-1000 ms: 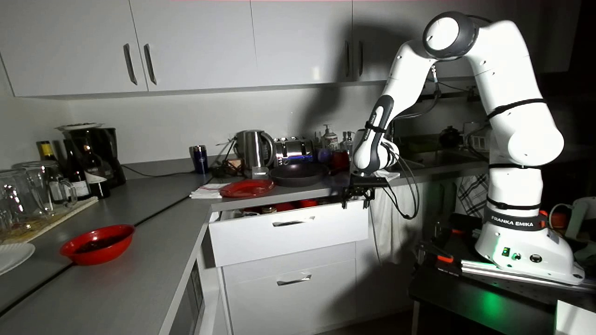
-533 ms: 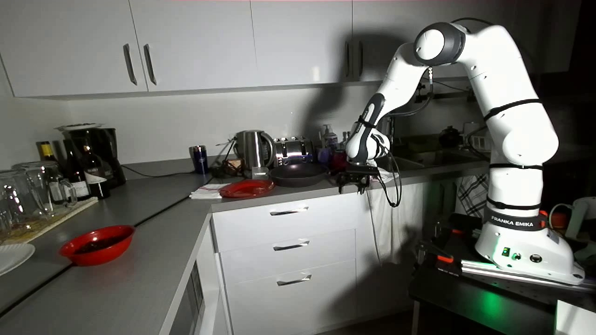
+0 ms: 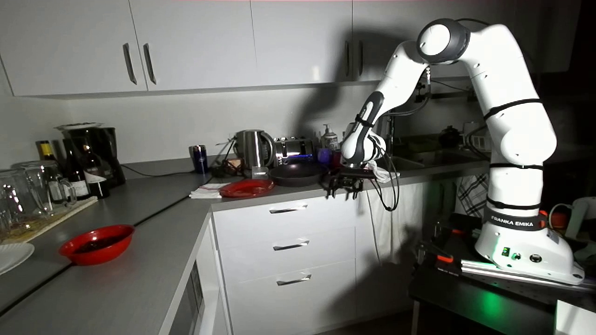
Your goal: Close the drawer
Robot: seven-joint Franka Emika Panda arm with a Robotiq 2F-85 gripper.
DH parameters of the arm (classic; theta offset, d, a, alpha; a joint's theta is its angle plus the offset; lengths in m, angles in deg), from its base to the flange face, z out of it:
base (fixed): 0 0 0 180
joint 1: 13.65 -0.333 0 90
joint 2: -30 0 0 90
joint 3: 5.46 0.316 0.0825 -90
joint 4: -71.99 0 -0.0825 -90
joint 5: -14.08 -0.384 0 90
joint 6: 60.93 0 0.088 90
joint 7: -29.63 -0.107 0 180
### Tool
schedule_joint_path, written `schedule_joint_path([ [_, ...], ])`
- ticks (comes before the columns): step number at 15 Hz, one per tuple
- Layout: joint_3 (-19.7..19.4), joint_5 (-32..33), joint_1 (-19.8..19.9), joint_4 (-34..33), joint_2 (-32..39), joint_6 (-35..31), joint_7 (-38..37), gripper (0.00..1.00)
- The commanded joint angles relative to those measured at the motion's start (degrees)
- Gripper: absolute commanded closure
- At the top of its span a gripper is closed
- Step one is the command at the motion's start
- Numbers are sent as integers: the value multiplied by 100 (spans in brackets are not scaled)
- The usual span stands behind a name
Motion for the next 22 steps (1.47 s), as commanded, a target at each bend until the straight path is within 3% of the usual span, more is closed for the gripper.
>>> schedule_joint_path([
  [1,611,-167,-11,946,-911,-107,549,0],
  [4,1122,-127,-138,1652,-1702,19,864,0],
  [7,1348,185,-308,2188,-2529,463,941,0],
  [10,1473,1162,-153,2497,-3375,1326,544,0],
  [17,1586,1660,243,2341,-4799,3498,1026,0],
  [20,1508,1762,347,2230,-5109,4076,1369,0],
  [21,1571,1573,314,2266,-4839,3693,1175,0],
  [22,1558,1598,344,2258,-4946,3830,1258,0],
])
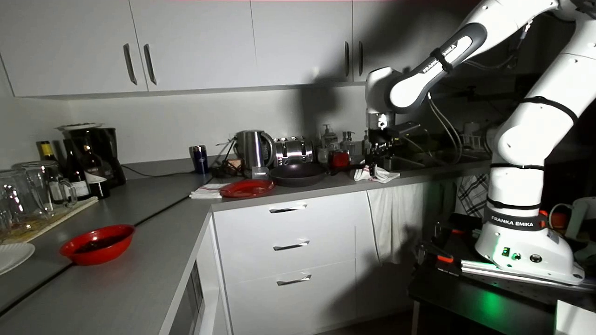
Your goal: Close the drawer
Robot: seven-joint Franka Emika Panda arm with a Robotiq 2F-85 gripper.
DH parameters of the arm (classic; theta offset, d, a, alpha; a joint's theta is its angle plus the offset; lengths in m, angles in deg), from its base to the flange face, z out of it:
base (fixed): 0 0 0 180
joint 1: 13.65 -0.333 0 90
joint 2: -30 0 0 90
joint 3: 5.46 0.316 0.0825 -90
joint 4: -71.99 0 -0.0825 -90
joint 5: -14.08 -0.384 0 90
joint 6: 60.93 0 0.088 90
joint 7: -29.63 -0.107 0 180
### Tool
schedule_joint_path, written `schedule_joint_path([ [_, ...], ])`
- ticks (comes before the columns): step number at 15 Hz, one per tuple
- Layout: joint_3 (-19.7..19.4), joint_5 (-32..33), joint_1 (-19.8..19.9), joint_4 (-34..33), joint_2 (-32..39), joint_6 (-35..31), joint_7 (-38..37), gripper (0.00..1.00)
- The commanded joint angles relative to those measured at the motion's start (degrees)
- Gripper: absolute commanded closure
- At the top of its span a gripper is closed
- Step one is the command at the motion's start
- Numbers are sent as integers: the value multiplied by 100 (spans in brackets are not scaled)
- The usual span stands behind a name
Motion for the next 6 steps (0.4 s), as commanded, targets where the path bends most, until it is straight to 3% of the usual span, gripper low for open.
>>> schedule_joint_path([
  [1,47,-23,67,-6,-68,71,66,0],
  [6,44,-3,72,-6,-104,109,100,0],
])
